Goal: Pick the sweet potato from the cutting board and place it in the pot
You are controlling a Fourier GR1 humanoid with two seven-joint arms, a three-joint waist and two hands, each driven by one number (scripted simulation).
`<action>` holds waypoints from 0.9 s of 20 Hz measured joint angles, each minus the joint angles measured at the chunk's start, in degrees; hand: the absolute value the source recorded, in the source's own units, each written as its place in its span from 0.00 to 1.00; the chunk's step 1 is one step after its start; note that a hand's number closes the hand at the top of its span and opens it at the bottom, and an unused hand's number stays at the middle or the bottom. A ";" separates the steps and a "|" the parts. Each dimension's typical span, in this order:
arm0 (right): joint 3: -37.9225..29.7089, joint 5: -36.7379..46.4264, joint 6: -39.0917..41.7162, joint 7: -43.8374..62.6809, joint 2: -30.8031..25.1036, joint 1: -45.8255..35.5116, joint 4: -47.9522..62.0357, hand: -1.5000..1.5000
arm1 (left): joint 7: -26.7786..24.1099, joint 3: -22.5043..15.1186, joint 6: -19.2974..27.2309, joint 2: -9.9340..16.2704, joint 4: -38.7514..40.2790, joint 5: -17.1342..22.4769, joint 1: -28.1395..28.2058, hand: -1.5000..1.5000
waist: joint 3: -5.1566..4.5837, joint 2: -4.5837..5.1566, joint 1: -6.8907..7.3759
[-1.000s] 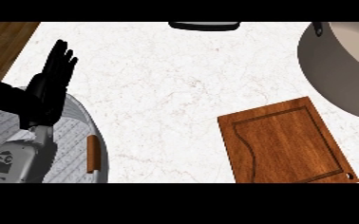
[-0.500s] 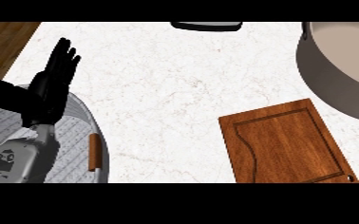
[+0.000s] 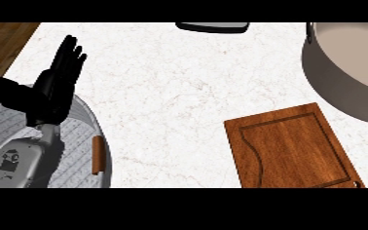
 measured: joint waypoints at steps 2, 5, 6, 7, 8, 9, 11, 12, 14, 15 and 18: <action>-0.58 -0.88 3.29 -1.46 0.40 -0.28 1.12 0.00 | 0.14 0.43 -0.16 0.23 0.07 0.24 -0.10 0.50 | -0.07 -0.06 -0.14; -2.87 -3.70 7.75 -1.61 0.91 -1.10 2.75 0.00 | 0.12 0.20 0.21 -0.12 -0.43 -0.02 0.34 0.50 | 0.04 -0.16 -0.25; -3.79 -4.76 9.14 -1.34 0.83 -1.56 3.34 0.00 | 0.08 0.35 0.13 0.02 -0.37 0.00 0.43 0.50 | 0.13 -0.07 -0.21; -4.64 -5.71 10.36 -1.01 0.82 -1.93 3.88 0.00 | 0.02 0.43 -0.06 0.14 -0.33 0.06 0.48 0.50 | 0.20 0.00 -0.23; -5.35 -6.53 11.47 -0.63 0.84 -2.26 4.36 0.00 | -0.08 0.51 -0.06 0.14 -0.26 0.04 0.54 0.50 | 0.28 0.05 -0.30; -6.11 -7.35 12.45 -0.04 0.80 -2.74 4.92 0.00 | -0.21 0.40 0.03 0.06 -0.29 -0.16 0.60 0.50 | 0.35 0.09 -0.31; -8.19 -9.70 14.74 1.21 0.58 -3.41 6.34 0.00 | 0.02 0.42 0.33 -0.05 -0.34 -0.32 0.47 0.50 | 0.69 0.31 -0.38; -9.06 -10.68 15.81 1.92 0.34 -3.74 7.02 0.00 | 0.26 0.51 0.40 -0.07 -0.44 -0.24 0.42 0.50 | 0.85 0.42 -0.32; -10.79 -12.61 17.69 3.34 -0.11 -4.44 8.36 0.00 | 0.45 0.52 0.40 -0.01 -0.53 -0.32 0.53 0.50 | 1.22 0.73 -0.07; -11.55 -13.46 18.87 4.06 -0.50 -4.70 8.91 0.00 | 0.30 0.48 0.60 -0.12 -0.55 -0.52 0.68 0.50 | 1.34 0.86 -0.02; -13.11 -15.24 21.47 5.67 -1.99 -4.77 9.75 0.00 | 0.38 0.49 0.77 -0.24 -0.90 -0.64 0.67 0.50 | 1.61 1.15 0.06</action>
